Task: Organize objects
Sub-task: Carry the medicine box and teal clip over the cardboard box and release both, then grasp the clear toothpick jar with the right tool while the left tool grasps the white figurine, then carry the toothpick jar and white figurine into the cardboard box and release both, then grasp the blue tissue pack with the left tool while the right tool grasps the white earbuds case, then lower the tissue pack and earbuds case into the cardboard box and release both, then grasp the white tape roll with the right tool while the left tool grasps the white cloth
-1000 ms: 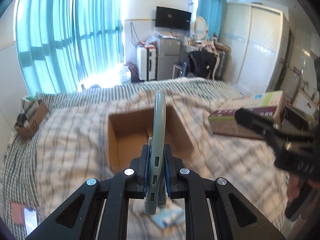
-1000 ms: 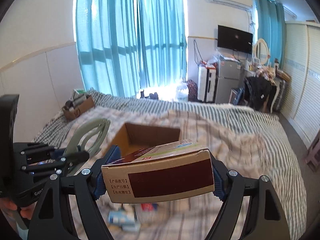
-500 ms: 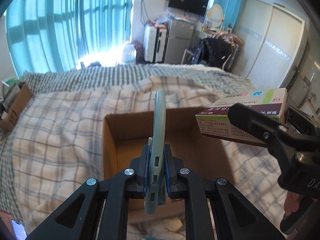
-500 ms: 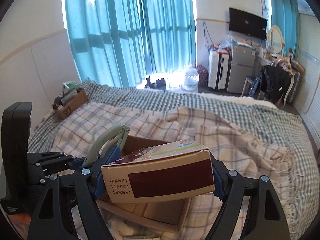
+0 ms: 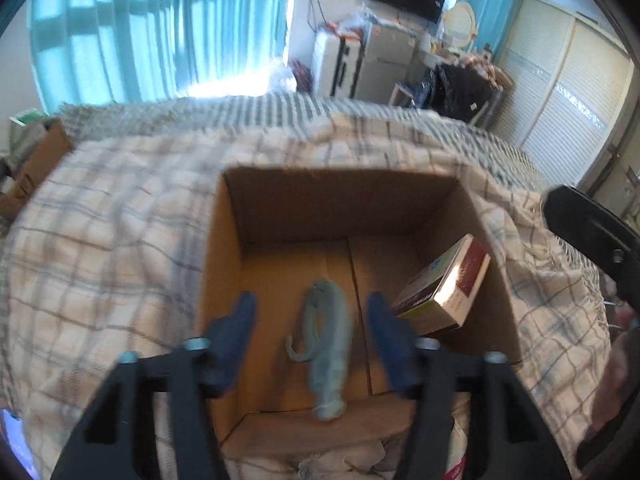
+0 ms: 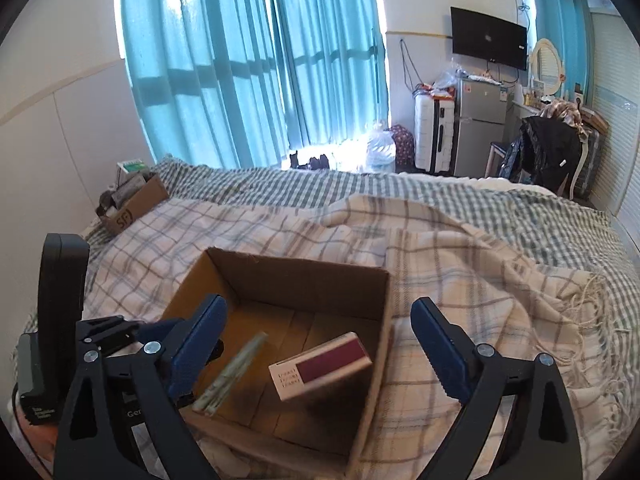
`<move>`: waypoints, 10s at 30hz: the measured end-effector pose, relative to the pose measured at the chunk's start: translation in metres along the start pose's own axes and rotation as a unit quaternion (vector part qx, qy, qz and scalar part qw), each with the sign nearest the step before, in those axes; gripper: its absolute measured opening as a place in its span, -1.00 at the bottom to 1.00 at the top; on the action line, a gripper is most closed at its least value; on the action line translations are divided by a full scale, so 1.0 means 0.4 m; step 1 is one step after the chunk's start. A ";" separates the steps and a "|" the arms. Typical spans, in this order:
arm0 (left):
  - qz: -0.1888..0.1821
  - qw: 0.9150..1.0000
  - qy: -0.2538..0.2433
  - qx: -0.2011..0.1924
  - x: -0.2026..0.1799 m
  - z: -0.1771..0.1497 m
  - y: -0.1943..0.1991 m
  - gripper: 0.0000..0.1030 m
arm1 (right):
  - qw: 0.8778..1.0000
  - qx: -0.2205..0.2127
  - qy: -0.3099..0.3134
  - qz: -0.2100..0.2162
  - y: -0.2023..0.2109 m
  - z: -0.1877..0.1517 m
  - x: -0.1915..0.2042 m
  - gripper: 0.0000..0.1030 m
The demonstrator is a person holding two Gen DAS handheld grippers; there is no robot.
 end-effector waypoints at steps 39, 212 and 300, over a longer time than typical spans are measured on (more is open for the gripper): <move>0.074 0.991 -0.044 0.098 -0.032 -0.431 -0.026 0.32 | 0.989 0.147 0.024 0.012 0.087 -0.468 0.040 0.81; 0.016 0.999 -0.014 -0.027 0.070 -0.362 0.237 0.54 | 0.984 0.162 0.075 0.020 0.192 -0.448 0.235 0.04; 0.085 0.996 0.012 0.002 0.001 -0.353 0.052 1.00 | 0.983 0.174 -0.031 -0.043 0.018 -0.444 -0.034 -0.91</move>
Point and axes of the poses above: each gripper's, at about its wrist camera, not at the fingertips, and y roughly against the way its jaws point, x to its left, z to its top, the point moved 5 cm from there along -y, roughly the way its jaws point, and after that the axes turned 7 degrees about z, right-handed, at the moved point
